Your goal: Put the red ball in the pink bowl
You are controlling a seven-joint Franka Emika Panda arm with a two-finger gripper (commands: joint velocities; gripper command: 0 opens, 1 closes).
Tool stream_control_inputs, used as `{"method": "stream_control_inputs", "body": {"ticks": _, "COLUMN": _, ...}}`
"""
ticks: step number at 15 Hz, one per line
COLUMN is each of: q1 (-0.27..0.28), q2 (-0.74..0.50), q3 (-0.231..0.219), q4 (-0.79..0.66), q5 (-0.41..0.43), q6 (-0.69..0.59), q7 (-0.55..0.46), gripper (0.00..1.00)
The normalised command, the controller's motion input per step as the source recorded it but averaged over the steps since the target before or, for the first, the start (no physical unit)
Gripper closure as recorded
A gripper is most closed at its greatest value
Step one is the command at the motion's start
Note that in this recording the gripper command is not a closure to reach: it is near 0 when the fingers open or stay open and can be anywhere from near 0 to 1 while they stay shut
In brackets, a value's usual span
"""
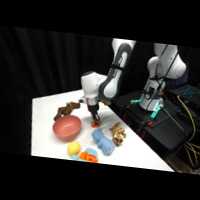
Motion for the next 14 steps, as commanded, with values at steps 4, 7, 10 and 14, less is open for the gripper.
{"method": "stream_control_inputs", "body": {"ticks": 4, "q1": 0.031, "q2": -0.46, "q3": 0.000, "q4": -0.19, "q5": 0.018, "q6": -0.08, "q7": 0.06, "gripper": 0.20}}
{"method": "stream_control_inputs", "body": {"ticks": 7, "q1": 0.129, "q2": -0.67, "q3": -0.088, "q4": -0.22, "q5": -0.091, "q6": -0.28, "q7": 0.15, "gripper": 0.20}}
{"method": "stream_control_inputs", "body": {"ticks": 10, "q1": 0.178, "q2": -0.44, "q3": -0.149, "q4": -0.01, "q5": -0.207, "q6": -0.37, "q7": 0.16, "gripper": 0.20}}
{"method": "stream_control_inputs", "body": {"ticks": 14, "q1": 0.177, "q2": 0.01, "q3": -0.107, "q4": 0.31, "q5": -0.218, "q6": -0.34, "q7": 0.10, "gripper": 0.20}}
